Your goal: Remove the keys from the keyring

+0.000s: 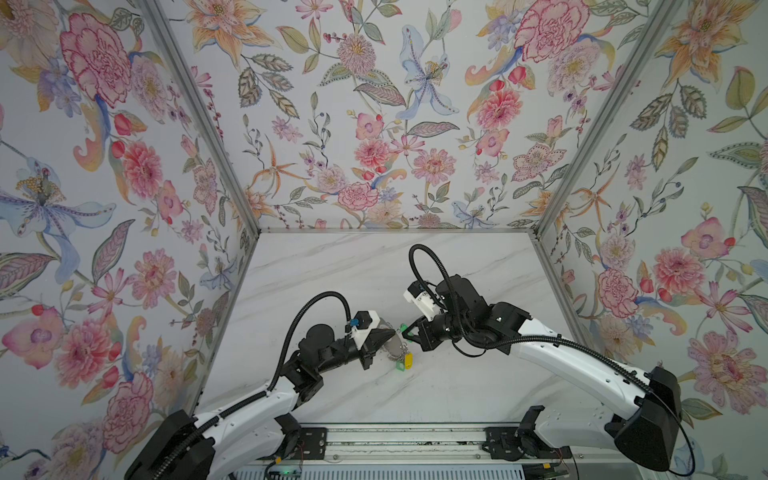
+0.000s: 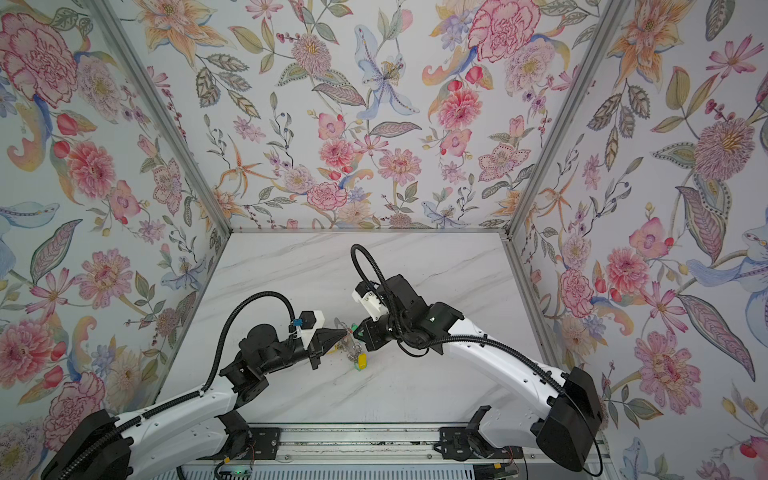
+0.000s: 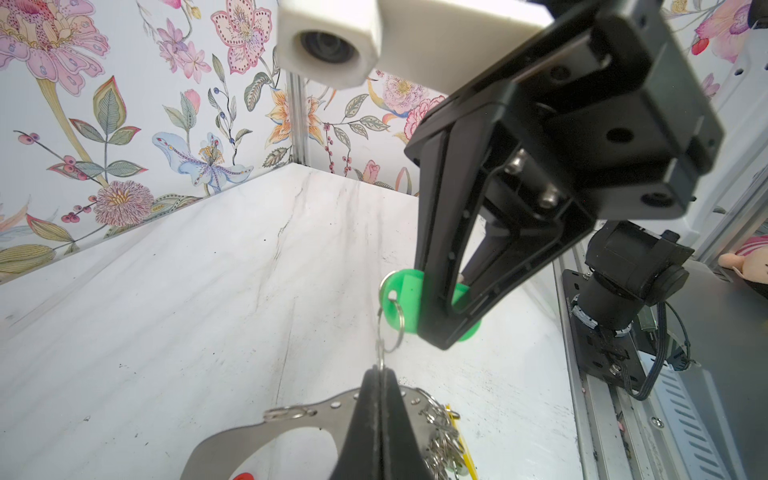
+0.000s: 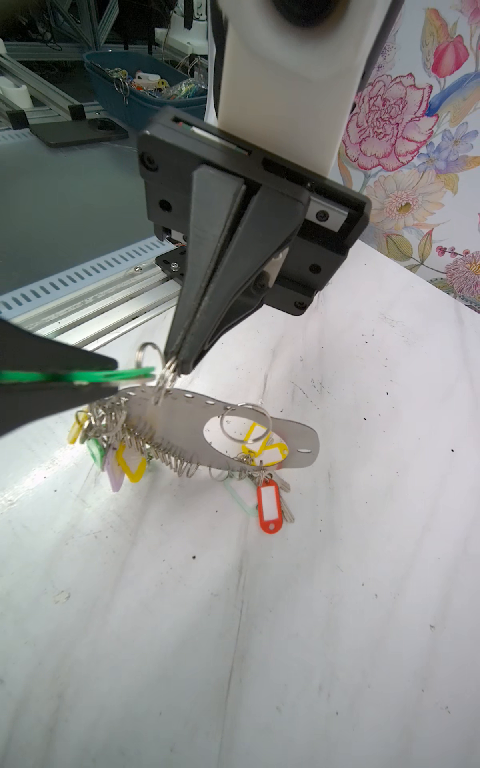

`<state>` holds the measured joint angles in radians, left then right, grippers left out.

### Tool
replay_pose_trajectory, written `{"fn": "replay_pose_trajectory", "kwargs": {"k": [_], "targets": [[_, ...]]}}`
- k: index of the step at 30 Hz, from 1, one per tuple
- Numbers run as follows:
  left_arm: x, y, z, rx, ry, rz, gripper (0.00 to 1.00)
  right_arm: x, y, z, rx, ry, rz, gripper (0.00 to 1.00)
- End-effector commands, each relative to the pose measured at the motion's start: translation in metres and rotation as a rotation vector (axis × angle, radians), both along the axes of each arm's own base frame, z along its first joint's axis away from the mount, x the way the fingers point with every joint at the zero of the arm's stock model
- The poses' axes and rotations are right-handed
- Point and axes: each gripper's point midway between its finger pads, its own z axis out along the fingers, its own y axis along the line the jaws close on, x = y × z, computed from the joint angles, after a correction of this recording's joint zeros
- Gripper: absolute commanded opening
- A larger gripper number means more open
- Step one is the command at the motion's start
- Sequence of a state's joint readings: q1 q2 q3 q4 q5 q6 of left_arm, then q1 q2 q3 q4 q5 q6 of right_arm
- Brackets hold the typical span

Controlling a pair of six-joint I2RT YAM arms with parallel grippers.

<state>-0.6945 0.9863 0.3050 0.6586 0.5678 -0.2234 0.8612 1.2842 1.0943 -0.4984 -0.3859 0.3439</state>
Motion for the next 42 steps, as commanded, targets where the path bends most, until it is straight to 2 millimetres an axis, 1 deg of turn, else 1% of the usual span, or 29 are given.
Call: {"fn": "replay_pose_trajectory", "kwargs": {"k": [1,9,17,25,28,30,35,39,42], "targets": [[0.003,0.001,0.004,0.004,-0.017,0.023,0.00,0.005,-0.003,0.026,0.059,-0.058,-0.012,0.00],[0.004,0.005,0.013,-0.033,-0.027,0.050,0.00,0.005,-0.009,0.026,0.063,-0.057,-0.027,0.00],[0.006,0.002,0.011,-0.029,-0.010,0.043,0.00,0.006,-0.007,0.030,0.070,-0.055,-0.018,0.00],[0.010,-0.002,0.007,-0.009,0.006,0.037,0.00,0.003,0.008,0.033,0.031,-0.064,0.041,0.00],[0.010,-0.004,0.005,-0.005,0.011,0.033,0.00,0.004,0.013,0.037,-0.016,-0.091,0.064,0.00],[0.010,-0.004,0.004,-0.002,0.014,0.029,0.00,0.005,0.015,0.034,-0.072,-0.110,0.076,0.00],[0.010,-0.007,0.000,0.000,0.024,0.013,0.00,0.004,0.027,0.040,-0.150,-0.147,0.131,0.00],[0.011,-0.009,-0.004,-0.005,0.030,0.013,0.00,0.002,0.035,0.042,-0.163,-0.136,0.157,0.00],[0.014,-0.006,-0.006,-0.031,0.027,0.038,0.00,0.004,0.035,0.045,-0.159,-0.127,0.144,0.00]]}}
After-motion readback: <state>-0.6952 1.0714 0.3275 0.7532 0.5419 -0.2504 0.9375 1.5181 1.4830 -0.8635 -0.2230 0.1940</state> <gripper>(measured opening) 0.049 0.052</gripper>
